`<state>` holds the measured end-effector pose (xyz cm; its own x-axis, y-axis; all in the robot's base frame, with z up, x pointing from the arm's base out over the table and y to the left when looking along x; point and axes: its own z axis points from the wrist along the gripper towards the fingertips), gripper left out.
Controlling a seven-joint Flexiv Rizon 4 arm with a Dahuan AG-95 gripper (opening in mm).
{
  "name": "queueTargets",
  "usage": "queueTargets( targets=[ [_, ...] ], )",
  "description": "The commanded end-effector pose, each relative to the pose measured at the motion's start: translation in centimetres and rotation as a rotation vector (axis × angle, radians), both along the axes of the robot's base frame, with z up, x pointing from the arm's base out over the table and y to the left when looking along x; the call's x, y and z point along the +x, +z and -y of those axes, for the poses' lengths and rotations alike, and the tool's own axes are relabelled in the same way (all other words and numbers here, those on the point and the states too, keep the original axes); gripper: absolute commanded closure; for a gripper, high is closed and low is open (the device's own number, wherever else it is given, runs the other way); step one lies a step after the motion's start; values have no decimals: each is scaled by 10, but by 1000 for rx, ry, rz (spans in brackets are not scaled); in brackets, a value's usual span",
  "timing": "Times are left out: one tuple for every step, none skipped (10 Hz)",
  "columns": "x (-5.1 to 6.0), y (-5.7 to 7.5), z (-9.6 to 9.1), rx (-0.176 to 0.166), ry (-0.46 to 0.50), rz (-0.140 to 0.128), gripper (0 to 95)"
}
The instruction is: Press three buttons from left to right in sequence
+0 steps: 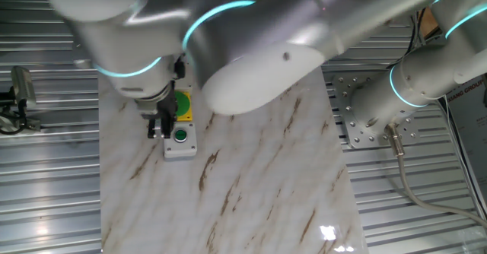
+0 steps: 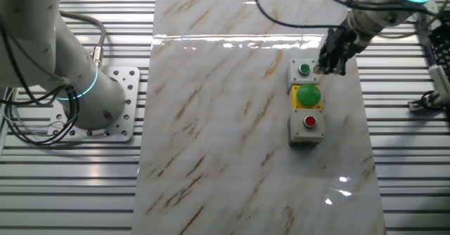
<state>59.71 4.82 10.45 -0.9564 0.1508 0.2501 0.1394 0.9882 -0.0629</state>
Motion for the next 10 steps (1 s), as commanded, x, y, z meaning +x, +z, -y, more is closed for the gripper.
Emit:
queueTargets(
  targets=[
    [-4,1,1,5,2,8,950],
    [-4,1,1,5,1,7,950],
    [-4,1,1,5,4,6,950],
    [-4,1,1,10,22,7,950],
    [-4,1,1,18,52,1,950],
    [-4,1,1,31,82,-7,950],
    [-4,1,1,47,101,-15,950],
    [-4,1,1,55,108,-23,950],
    [-4,1,1,76,125,-25,950],
    [-4,1,1,83,146,-24,950]
  ],
)
